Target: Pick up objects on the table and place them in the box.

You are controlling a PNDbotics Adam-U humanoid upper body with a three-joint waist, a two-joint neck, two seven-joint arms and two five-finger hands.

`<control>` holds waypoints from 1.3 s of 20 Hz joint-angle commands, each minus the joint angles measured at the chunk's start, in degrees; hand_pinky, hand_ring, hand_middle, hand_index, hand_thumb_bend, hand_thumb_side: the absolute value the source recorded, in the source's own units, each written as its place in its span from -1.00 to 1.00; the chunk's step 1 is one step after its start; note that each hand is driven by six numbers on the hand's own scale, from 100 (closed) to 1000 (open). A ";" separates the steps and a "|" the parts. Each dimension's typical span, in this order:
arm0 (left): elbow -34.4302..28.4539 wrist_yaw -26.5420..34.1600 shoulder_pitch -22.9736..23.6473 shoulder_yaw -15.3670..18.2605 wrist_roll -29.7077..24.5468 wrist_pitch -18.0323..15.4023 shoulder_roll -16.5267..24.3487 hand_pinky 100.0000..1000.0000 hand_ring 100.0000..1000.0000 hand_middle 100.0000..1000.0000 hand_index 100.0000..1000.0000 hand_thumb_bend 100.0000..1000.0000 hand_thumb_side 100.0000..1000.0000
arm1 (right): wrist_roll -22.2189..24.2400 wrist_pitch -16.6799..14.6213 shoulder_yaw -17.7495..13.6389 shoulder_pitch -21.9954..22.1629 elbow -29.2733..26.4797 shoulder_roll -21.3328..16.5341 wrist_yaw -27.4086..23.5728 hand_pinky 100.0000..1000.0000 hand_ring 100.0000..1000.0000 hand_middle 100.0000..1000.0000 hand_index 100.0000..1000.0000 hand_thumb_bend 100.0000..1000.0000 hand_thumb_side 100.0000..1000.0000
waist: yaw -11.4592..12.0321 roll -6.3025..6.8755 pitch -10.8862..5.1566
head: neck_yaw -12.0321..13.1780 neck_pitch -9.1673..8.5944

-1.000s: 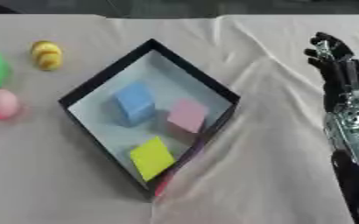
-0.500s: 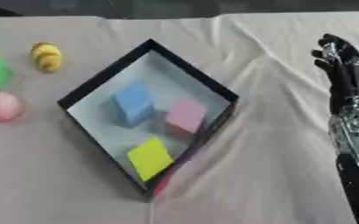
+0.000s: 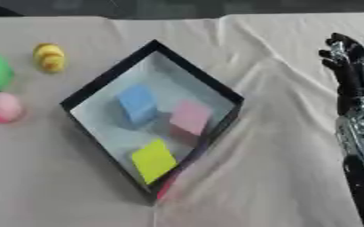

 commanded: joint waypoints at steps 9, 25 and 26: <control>6.46 -11.89 -8.81 -3.02 -11.80 -3.08 -4.41 0.78 0.78 0.62 0.74 0.58 -1.00 | 0.02 0.45 -0.19 -0.01 -1.64 -1.55 -0.66 0.67 0.49 0.48 0.57 -1.00 0.17 | -0.04 -0.10 -1.50 | 0.19 -1.08; 8.39 -29.22 -12.67 4.67 -21.07 -7.25 -7.77 0.78 0.77 0.57 0.63 0.29 -1.00 | -0.66 1.14 0.34 -0.67 -2.32 -1.96 -0.52 0.66 0.46 0.46 0.55 -1.00 0.18 | -1.06 -0.28 0.73 | 1.79 -2.39; 8.80 -30.36 -12.94 5.21 -20.90 -7.62 -7.99 0.78 0.76 0.56 0.61 0.28 -1.00 | -0.73 1.20 0.36 -0.67 -2.39 -2.06 -0.50 0.66 0.45 0.45 0.55 -1.00 0.18 | -1.19 -0.24 0.88 | 1.84 -2.48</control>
